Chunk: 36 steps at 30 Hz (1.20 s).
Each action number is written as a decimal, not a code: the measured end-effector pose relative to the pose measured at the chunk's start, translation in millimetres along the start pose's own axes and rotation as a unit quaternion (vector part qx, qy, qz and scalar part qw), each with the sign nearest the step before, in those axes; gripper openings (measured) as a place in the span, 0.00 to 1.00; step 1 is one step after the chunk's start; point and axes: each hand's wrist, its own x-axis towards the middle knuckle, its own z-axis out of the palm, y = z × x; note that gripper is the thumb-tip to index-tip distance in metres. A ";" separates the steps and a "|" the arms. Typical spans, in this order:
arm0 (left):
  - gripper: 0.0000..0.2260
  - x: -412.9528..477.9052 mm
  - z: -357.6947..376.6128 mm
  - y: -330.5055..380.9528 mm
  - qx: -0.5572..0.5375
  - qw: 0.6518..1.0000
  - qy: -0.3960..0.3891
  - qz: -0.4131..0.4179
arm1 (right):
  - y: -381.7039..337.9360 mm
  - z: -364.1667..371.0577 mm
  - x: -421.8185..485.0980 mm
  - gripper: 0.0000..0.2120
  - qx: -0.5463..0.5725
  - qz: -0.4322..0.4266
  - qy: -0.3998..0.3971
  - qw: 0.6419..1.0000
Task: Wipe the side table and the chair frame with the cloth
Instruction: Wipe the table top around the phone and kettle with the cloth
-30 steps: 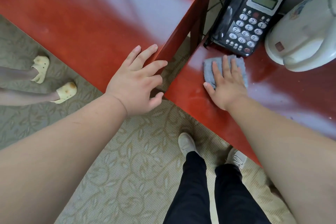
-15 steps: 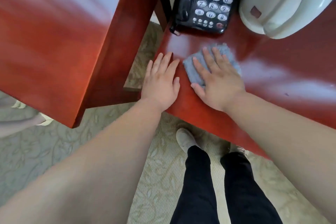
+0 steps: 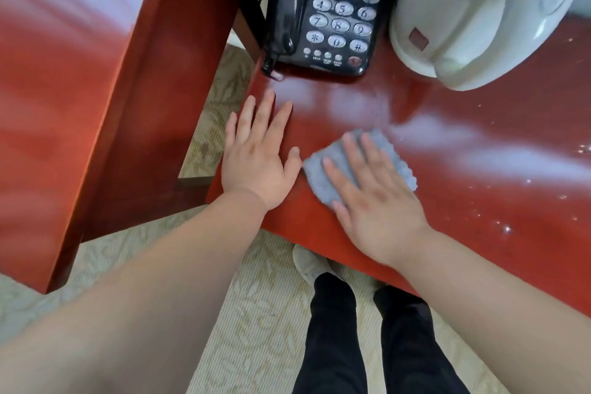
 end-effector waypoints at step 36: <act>0.33 2.3 -2.7 1.9 0.001 1.000 -0.016 -0.013 | 23.3 -10.0 79.4 0.39 0.005 0.275 0.010 0.961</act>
